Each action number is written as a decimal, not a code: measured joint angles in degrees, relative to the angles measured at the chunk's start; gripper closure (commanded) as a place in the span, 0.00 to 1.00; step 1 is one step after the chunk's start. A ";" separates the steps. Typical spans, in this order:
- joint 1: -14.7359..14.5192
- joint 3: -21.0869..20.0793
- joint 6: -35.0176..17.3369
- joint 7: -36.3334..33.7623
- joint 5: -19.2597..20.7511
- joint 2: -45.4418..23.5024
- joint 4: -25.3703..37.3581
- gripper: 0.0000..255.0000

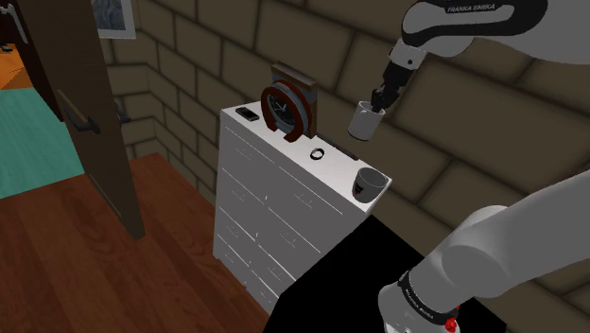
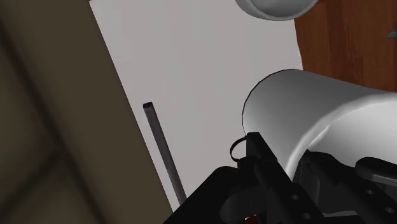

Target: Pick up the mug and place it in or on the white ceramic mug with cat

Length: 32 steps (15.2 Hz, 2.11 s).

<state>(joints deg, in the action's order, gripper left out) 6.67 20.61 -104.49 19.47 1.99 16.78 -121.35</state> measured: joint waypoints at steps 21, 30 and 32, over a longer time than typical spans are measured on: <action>5.34 -1.99 1.25 -2.11 6.77 25.55 -23.93 1.00; 5.68 -0.79 -5.22 -1.90 7.67 24.56 -29.24 1.00; 5.72 -0.72 -5.45 -1.84 7.74 24.59 -29.32 1.00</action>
<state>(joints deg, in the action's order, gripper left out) 12.40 19.89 -109.93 17.63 9.73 41.37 -150.67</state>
